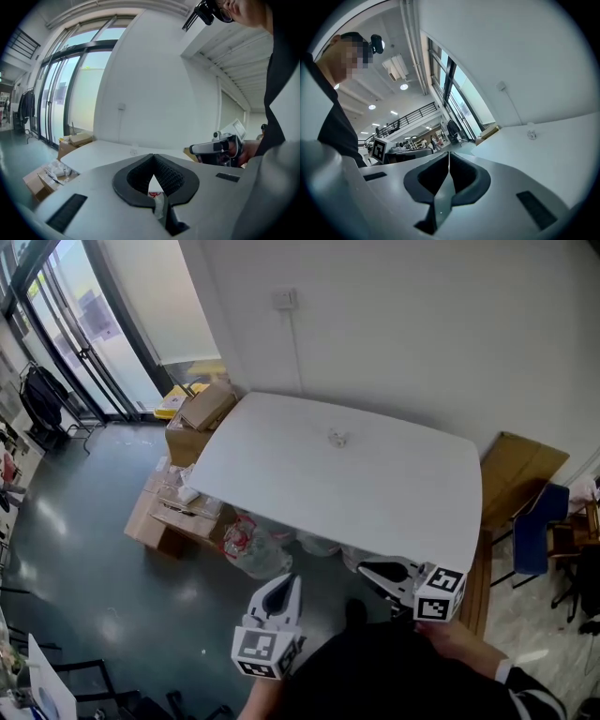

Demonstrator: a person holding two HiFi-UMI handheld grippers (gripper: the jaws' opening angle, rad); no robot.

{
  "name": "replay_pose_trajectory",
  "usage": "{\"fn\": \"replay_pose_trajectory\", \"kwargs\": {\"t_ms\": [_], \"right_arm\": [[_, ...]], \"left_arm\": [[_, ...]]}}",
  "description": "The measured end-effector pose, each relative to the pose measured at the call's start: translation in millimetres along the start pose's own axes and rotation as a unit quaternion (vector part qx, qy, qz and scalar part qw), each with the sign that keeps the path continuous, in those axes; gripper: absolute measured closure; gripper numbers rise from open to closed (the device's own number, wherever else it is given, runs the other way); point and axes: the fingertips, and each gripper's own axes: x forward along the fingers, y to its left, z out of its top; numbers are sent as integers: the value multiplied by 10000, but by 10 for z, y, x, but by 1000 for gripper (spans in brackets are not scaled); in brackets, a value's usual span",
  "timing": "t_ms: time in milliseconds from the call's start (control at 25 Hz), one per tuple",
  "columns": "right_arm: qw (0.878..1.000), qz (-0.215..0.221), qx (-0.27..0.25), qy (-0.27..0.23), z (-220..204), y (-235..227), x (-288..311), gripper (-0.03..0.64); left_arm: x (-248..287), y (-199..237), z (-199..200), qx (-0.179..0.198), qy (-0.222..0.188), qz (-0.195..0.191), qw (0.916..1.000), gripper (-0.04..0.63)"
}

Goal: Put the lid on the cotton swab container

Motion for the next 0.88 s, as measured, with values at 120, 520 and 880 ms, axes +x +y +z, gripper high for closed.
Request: {"fn": "replay_pose_trajectory", "kwargs": {"t_ms": [120, 520, 880], "right_arm": [[10000, -12, 68, 8, 108, -311, 41, 600], [9997, -2, 234, 81, 386, -1073, 8, 600], [9989, -240, 409, 8, 490, -1507, 338, 600]], "left_arm": [[314, 68, 38, -115, 24, -2, 9999, 584], [1149, 177, 293, -341, -133, 24, 9993, 584], [1691, 571, 357, -324, -25, -270, 9991, 584]]}}
